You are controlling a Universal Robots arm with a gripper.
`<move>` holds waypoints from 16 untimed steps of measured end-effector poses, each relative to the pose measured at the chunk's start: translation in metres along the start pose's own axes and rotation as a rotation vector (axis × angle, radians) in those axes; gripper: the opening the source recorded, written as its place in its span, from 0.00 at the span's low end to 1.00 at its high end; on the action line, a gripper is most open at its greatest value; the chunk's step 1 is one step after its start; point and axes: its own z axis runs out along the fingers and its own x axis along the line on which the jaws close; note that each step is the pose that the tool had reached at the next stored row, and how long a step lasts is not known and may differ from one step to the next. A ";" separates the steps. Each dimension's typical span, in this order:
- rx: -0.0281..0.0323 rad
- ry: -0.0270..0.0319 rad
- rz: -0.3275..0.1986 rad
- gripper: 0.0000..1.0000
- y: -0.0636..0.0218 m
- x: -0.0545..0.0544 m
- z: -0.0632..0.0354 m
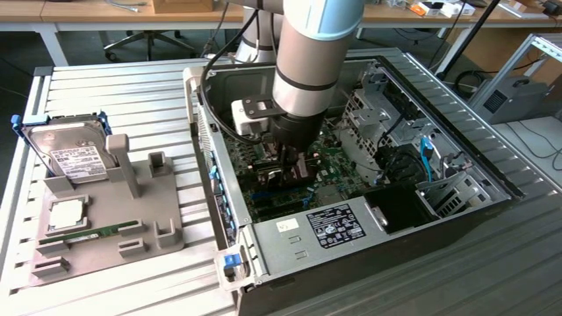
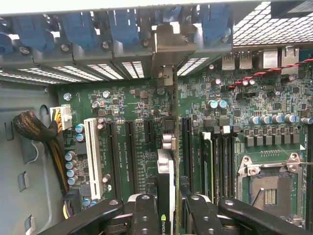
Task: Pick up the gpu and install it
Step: 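Insert the gpu into the slot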
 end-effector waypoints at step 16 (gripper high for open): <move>0.0000 -0.0004 0.000 0.27 0.0005 0.000 0.0020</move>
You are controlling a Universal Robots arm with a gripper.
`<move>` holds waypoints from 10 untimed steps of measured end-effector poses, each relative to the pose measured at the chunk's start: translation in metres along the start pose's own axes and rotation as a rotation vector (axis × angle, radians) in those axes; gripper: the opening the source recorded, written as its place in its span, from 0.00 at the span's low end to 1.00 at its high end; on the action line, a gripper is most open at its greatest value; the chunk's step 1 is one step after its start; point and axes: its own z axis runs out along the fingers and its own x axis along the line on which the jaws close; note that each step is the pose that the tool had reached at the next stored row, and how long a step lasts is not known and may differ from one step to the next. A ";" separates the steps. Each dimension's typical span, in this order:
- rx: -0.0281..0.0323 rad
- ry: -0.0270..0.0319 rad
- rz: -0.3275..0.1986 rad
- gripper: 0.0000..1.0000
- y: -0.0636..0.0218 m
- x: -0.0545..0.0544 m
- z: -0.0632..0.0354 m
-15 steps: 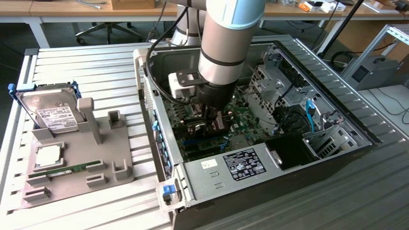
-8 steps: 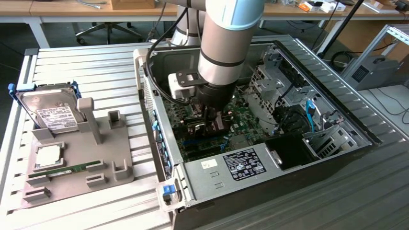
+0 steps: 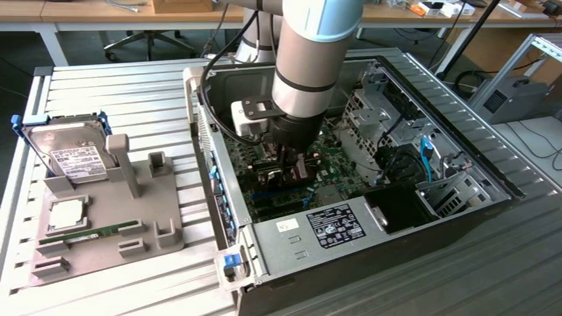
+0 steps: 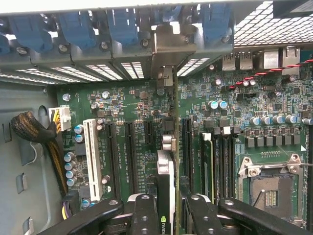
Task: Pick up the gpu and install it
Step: 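Insert the gpu into the slot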
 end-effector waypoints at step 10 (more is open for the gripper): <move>0.0000 0.0000 0.000 0.27 0.0000 0.000 0.0000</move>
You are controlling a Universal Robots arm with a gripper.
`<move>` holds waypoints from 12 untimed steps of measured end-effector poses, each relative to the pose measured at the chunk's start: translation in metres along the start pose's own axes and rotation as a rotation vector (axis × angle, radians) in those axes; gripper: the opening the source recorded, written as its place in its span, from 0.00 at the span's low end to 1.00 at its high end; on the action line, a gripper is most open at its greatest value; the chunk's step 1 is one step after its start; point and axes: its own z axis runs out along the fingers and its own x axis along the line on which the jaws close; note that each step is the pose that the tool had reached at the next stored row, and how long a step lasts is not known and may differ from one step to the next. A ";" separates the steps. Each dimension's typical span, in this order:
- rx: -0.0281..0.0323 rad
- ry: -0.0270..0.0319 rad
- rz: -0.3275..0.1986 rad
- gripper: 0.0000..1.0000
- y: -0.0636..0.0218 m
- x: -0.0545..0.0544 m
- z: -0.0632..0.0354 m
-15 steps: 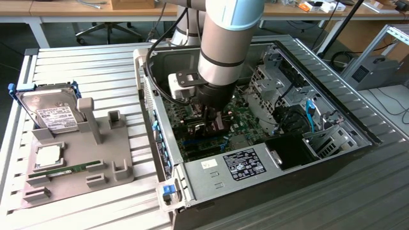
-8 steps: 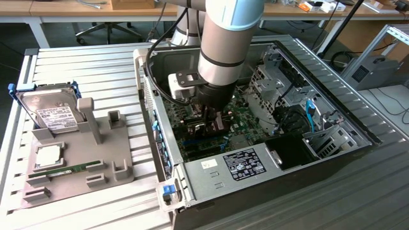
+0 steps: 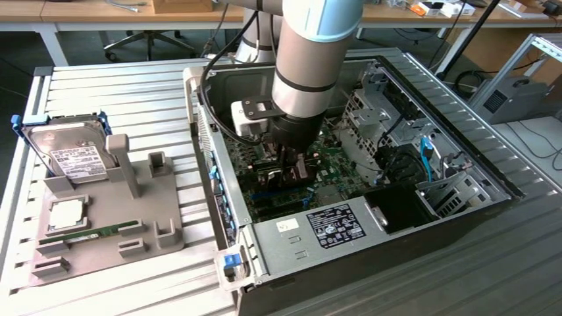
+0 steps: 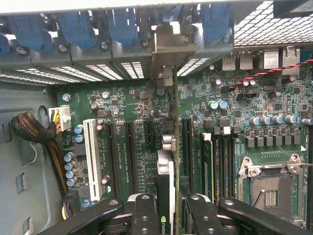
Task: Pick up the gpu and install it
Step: 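Insert the gpu into the slot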
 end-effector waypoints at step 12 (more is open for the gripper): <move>0.0000 0.0000 0.000 0.27 0.0000 0.000 0.0000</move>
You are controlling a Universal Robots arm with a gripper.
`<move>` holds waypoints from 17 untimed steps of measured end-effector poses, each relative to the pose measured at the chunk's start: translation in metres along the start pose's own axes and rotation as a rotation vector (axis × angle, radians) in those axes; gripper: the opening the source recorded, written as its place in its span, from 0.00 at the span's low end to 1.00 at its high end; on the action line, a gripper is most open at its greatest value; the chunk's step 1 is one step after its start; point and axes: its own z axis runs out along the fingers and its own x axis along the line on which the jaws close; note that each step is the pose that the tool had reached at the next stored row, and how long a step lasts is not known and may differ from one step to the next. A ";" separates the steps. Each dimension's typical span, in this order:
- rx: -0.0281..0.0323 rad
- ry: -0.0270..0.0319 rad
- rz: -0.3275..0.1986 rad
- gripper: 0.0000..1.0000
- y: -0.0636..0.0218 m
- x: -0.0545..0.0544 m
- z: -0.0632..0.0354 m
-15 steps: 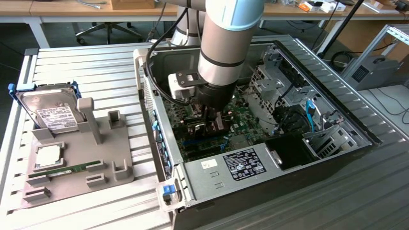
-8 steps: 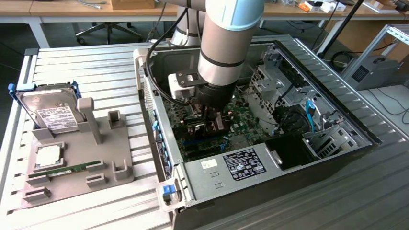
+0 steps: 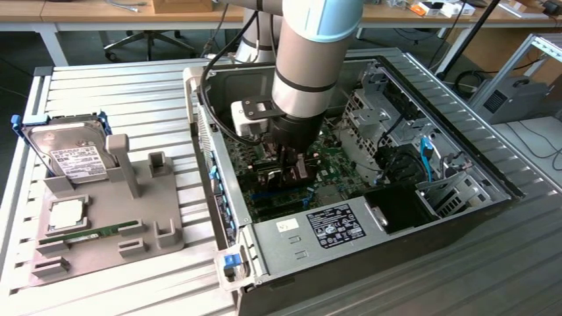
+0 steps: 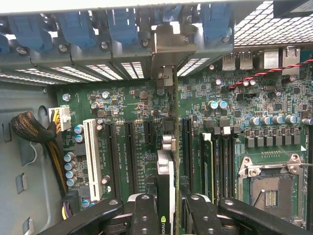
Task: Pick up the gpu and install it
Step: 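Insert the gpu into the slot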
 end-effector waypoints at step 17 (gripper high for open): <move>-0.0005 -0.0069 0.000 0.27 -0.0001 0.000 -0.0038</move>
